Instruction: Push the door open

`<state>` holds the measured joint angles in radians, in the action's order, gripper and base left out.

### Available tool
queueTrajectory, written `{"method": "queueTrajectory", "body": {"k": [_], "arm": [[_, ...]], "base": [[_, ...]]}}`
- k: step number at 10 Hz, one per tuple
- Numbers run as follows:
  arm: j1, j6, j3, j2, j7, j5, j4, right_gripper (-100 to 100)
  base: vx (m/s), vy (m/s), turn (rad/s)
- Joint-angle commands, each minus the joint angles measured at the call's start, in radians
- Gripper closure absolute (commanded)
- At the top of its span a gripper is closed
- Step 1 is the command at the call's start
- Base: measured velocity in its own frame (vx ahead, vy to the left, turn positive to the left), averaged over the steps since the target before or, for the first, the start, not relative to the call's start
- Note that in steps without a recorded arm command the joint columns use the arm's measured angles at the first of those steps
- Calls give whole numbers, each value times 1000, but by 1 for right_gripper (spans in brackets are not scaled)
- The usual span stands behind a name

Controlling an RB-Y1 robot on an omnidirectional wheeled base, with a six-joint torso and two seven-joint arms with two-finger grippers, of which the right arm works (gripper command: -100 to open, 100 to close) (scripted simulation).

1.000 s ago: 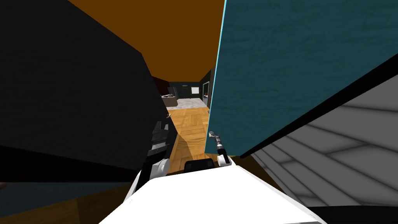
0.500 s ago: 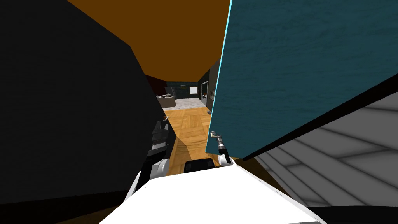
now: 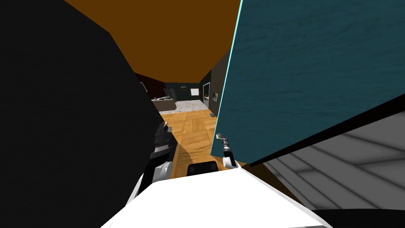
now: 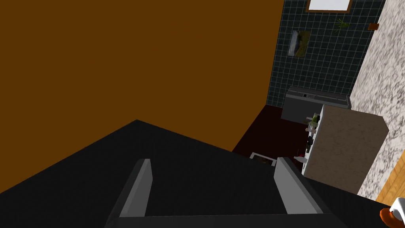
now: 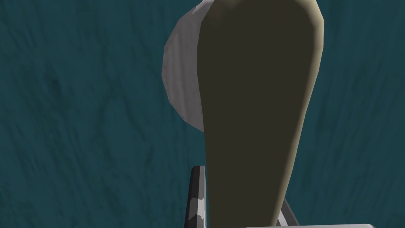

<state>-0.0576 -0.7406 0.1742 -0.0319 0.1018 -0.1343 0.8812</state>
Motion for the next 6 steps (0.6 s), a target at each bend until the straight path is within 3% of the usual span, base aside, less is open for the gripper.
{"method": "queueTrajectory", "body": {"k": [1,5,6], "arm": [[2,2,18,11,6,-8,10,100],[6,1,47,39,14,-21,6,100],[1,-1,53,26,13,-23,0,100]], "base": [[173,68,-73],[161,50,-63],[72,9,-45]]}}
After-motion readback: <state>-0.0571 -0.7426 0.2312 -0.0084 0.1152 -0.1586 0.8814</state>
